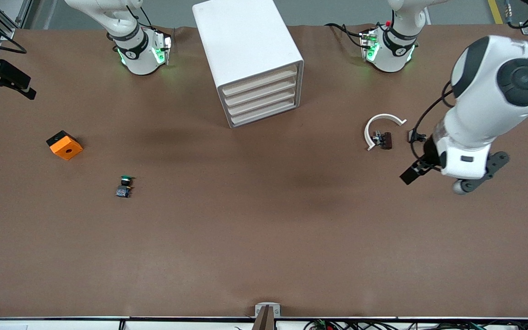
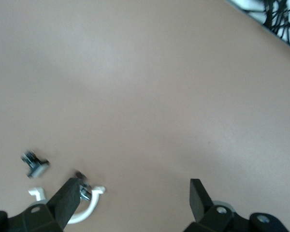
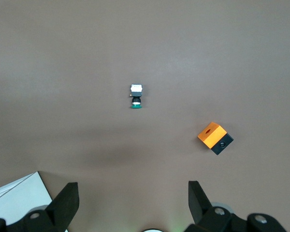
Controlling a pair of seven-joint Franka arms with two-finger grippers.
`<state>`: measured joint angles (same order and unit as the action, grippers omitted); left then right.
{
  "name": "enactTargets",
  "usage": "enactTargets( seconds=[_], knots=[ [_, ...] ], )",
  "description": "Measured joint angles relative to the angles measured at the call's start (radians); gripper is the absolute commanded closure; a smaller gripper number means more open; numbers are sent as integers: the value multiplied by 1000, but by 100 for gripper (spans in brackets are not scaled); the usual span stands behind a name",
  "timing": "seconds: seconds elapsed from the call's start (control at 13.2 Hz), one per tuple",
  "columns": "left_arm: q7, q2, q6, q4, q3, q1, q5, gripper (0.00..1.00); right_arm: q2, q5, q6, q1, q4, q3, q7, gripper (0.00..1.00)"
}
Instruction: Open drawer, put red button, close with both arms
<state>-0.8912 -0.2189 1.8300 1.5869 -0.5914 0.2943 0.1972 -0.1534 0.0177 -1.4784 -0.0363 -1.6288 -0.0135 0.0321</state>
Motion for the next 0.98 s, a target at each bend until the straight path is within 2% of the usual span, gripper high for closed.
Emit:
enactTargets(
  seconds=[0.15,0.38,0.45,0.61,0.98],
  knots=[
    [151,60,-14,-1,70,-17,-1,0,0,0,1,-2,6,0,0,0],
    [388,157,-104,-1,290,-150,-51,0,2,0,2,-2,7,0,0,0],
    [464,185,-125,-1,340,-176,-73,0,3,0,2,-2,7,0,0,0],
    [579,228,-165,0,389,-191,-88,0,7,0,5,-2,7,1,0,0],
    [662,306,-268,10,400,-205,-138,0,15,0,10,-2,7,3,0,0]
  ],
)
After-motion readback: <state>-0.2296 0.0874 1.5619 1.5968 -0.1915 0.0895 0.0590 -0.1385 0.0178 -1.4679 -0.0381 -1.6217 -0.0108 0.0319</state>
